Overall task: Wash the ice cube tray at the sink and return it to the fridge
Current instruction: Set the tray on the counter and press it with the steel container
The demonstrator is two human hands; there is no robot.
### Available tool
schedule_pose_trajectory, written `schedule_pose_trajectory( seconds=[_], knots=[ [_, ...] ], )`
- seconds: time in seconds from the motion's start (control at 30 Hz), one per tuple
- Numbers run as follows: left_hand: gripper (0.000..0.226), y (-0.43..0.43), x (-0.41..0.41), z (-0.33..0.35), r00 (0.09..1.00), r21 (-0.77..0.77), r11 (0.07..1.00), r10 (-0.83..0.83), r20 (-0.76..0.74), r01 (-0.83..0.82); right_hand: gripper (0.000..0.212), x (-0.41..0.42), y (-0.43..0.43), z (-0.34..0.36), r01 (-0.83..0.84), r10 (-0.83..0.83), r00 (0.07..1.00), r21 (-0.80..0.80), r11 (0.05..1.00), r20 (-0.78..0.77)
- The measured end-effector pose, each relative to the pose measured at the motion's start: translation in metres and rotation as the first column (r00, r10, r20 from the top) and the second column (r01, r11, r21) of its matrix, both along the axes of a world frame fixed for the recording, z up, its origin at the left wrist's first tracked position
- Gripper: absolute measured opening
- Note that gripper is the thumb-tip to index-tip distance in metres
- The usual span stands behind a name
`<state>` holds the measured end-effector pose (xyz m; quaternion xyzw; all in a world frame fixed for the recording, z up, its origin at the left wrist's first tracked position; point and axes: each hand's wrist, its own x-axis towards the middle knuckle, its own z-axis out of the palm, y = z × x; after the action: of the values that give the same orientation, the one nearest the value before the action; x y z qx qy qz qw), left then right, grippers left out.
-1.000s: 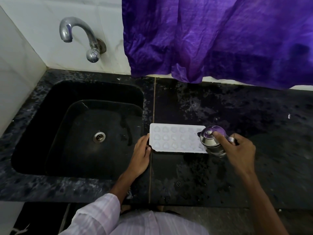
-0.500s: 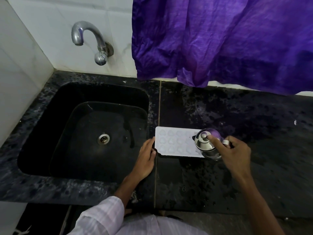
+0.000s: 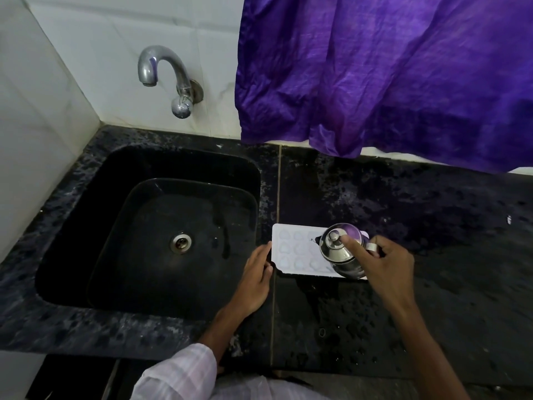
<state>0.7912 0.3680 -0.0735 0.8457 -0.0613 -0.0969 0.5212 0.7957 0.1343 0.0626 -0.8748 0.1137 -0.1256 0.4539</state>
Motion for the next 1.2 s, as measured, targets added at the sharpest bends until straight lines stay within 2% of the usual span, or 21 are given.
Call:
schedule_pose_trajectory(
  seconds=[0.17, 0.57, 0.67, 0.7, 0.8, 0.87, 0.93, 1.03, 1.2],
  knots=[
    [0.048, 0.002, 0.000, 0.001, 1.000, 0.003, 1.000, -0.017, -0.001, 0.017, 0.063, 0.004, 0.009, -0.001, -0.011, 0.011, 1.000, 0.008, 1.000, -0.009],
    [0.056, 0.003, 0.001, 0.002, 0.999, -0.020, 1.000, -0.018, -0.045, 0.017, 0.064, -0.001, 0.024, -0.002, -0.043, 0.043, 0.999, 0.012, 0.999, -0.021],
    [0.072, 0.004, 0.001, 0.003, 0.999, -0.018, 1.000, -0.004, -0.036, 0.003, 0.064, -0.004, 0.026, -0.002, -0.042, 0.042, 0.999, 0.015, 0.999, -0.025],
    [0.072, 0.004, 0.001, 0.003, 0.999, -0.013, 1.000, -0.009, -0.042, 0.009, 0.065, -0.005, 0.026, -0.002, -0.043, 0.043, 0.999, 0.014, 0.999, -0.029],
    [0.053, 0.004, 0.001, 0.004, 0.998, -0.003, 1.000, -0.022, -0.059, 0.021, 0.064, -0.009, 0.025, -0.003, -0.046, 0.047, 0.998, 0.022, 0.999, -0.040],
    [0.052, 0.005, 0.001, 0.004, 0.997, -0.003, 1.000, -0.026, -0.073, 0.026, 0.063, -0.013, 0.025, -0.004, -0.047, 0.048, 0.998, 0.027, 0.999, -0.039],
    [0.059, 0.004, 0.001, 0.005, 0.998, -0.008, 1.000, -0.021, -0.067, 0.020, 0.062, -0.015, 0.025, -0.005, -0.049, 0.051, 0.998, 0.033, 0.998, -0.036],
    [0.086, 0.005, 0.002, 0.003, 0.999, -0.007, 1.000, -0.009, -0.044, 0.009, 0.063, -0.018, 0.024, -0.007, -0.044, 0.045, 0.998, 0.020, 0.999, -0.036],
    [0.078, 0.005, 0.001, 0.002, 0.998, -0.016, 1.000, -0.018, -0.067, 0.017, 0.063, -0.022, 0.021, -0.008, -0.029, 0.029, 0.999, 0.005, 1.000, -0.035]
  ],
)
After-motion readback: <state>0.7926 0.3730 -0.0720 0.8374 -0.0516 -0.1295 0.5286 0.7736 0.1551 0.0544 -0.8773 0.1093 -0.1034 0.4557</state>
